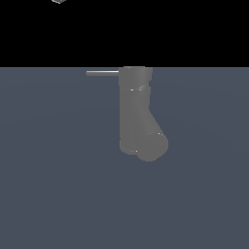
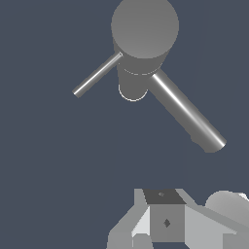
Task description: Turn on the faucet by rotating a designated handle.
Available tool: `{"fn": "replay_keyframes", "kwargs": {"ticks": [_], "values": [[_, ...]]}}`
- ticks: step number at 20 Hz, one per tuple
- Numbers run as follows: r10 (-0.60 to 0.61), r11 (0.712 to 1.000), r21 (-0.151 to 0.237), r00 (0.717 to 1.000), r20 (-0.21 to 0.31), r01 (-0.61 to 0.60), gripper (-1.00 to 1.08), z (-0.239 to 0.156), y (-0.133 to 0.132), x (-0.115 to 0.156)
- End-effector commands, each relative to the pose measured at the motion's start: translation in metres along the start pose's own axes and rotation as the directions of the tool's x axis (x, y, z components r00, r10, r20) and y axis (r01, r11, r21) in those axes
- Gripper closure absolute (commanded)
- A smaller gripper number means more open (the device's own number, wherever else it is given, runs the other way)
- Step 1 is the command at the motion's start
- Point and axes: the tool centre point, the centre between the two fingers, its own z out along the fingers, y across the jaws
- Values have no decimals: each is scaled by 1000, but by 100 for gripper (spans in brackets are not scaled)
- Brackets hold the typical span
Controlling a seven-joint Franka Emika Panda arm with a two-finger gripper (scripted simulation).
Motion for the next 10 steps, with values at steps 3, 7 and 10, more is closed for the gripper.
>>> {"fn": "replay_keyframes", "kwargs": {"ticks": [3,7,10], "values": [[99,995,0,995,4,-99,108,15,-19,10],[185,983,-1,983,7,-185,108,28,-35,20],[248,969,-2,969,9,-248,108,38,-46,29]]}}
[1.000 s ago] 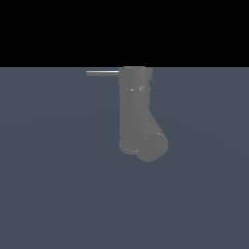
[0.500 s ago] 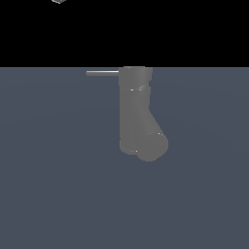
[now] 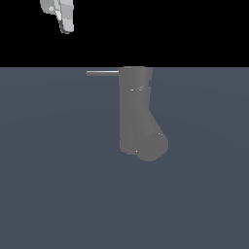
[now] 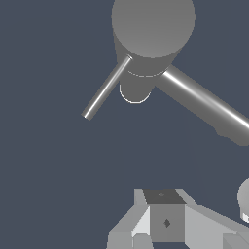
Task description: Turn on the faucet by rotating a designated handle.
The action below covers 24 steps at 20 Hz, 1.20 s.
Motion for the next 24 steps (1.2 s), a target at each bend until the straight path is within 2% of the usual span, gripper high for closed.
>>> {"fn": "replay_keyframes", "kwargs": {"ticks": [1,11,24], "values": [[55,998,0,998,2,-55,108,8,-11,5],[265,964,-4,964,7,-265,108,40,-48,32],[505,863,-12,863,7,-505,108,79,-84,77]]}}
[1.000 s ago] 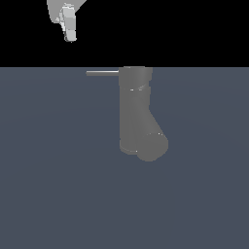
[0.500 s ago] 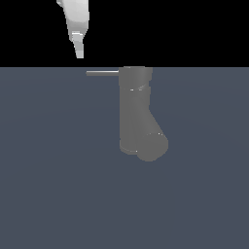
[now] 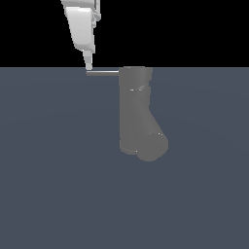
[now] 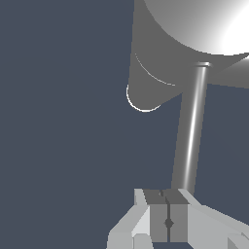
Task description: Turn on the faucet by rotating a designated handle.
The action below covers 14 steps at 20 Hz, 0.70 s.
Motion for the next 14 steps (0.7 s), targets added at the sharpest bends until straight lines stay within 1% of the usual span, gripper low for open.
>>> {"fn": "replay_keyframes", "kwargs": {"ticks": [1,8,14], "values": [[42,999,-3,999,0,-42,108,7,-8,5],[114,993,-5,993,0,-114,108,17,-21,14],[128,992,-5,992,1,-128,108,19,-24,16]]}}
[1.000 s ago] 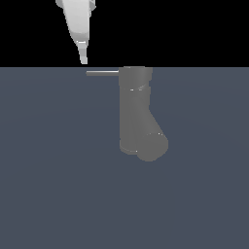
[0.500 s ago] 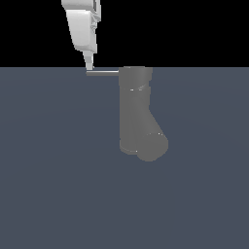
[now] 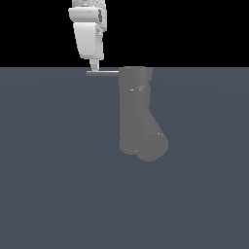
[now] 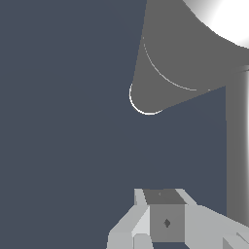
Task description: Turn on the faucet by rotating a designated handle.
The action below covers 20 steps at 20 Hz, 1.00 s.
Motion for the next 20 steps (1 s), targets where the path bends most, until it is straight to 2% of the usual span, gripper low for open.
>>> {"fn": "replay_keyframes", "kwargs": {"ticks": [1,20], "values": [[2,1000,0,1000,0,-2,108,0,0,0],[2,1000,0,1000,0,-2,108,0,48,3]]}}
